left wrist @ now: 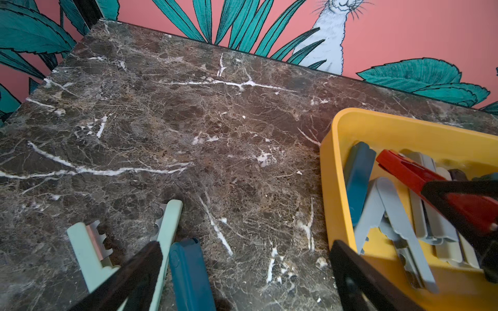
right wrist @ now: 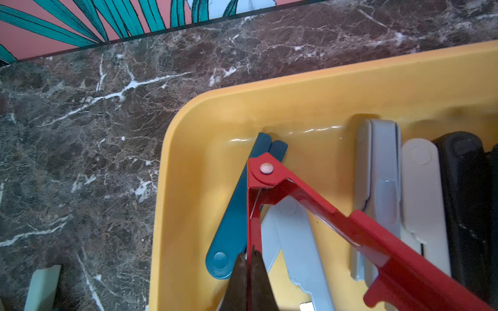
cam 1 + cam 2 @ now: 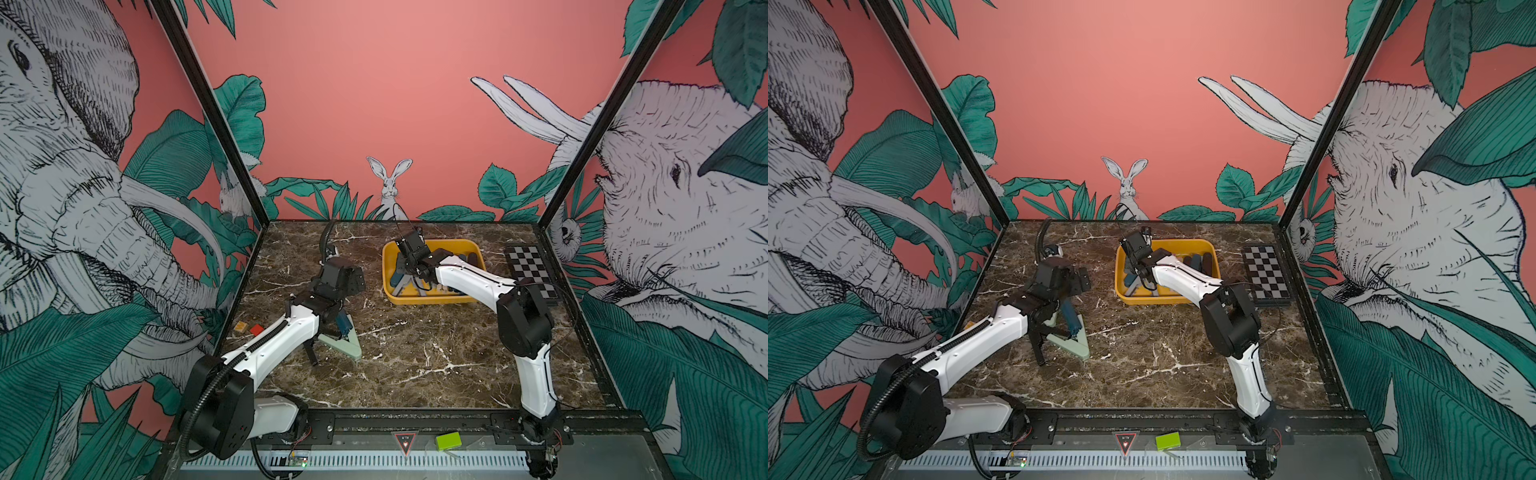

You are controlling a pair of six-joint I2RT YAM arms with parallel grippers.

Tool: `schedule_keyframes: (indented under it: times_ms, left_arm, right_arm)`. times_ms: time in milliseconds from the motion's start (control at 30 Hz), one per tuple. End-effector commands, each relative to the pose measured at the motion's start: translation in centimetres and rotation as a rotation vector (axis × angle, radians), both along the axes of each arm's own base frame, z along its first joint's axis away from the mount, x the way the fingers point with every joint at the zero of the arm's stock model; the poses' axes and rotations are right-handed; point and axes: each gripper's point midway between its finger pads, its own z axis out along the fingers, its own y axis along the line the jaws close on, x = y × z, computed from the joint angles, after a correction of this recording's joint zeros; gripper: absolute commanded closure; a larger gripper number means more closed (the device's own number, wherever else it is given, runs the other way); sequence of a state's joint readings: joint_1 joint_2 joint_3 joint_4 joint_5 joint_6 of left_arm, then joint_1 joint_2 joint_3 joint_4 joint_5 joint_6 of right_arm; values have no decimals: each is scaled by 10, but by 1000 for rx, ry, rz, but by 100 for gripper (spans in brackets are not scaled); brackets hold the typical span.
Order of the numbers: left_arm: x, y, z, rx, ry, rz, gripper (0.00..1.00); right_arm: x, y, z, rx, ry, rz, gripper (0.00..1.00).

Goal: Put the pruning pliers into the storage box
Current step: Place the pruning pliers in the storage box.

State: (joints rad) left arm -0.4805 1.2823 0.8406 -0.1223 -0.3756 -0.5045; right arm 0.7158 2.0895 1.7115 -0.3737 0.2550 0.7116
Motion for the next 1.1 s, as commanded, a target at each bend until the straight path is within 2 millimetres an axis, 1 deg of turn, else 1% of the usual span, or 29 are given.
schedule_keyframes:
  times_ms: [0,133,267,433,500,567,667,700,733,767,867,933,1067]
  left_arm:
    - [-6,8,2,-6,-2,21,1]
    - [-8,11,1,-2,2,29,1]
    - [-13,17,2,11,1,40,1]
    - [-19,25,1,21,2,58,1]
    - [-21,27,1,23,2,63,1]
    - [-21,28,1,21,2,65,1]
    - [-21,27,1,17,2,62,1]
    - [-21,27,1,16,3,63,1]
    - [-21,27,1,17,4,63,1]
    - [-21,27,1,15,5,63,1]
    - [-22,28,1,16,6,65,1]
    - [-23,29,1,19,6,70,1]
    - [-26,34,-1,39,19,83,1]
  right_arm:
    - [9,22,1,36,-40,-3,100]
    - [13,37,-14,48,-17,6,100]
    - [16,40,-27,45,-8,-6,100]
    - [11,53,-39,81,29,33,100]
    - [8,58,-40,96,38,43,86]
    - [6,60,-36,109,40,46,82]
    - [5,62,-22,135,23,57,78]
    - [5,62,-18,138,18,61,75]
    - [4,61,-11,140,11,63,70]
    - [3,59,-8,136,8,62,65]
    - [-1,52,5,134,-15,58,59]
    - [-4,46,17,134,-40,56,55]
    - [-9,33,41,119,-97,60,52]
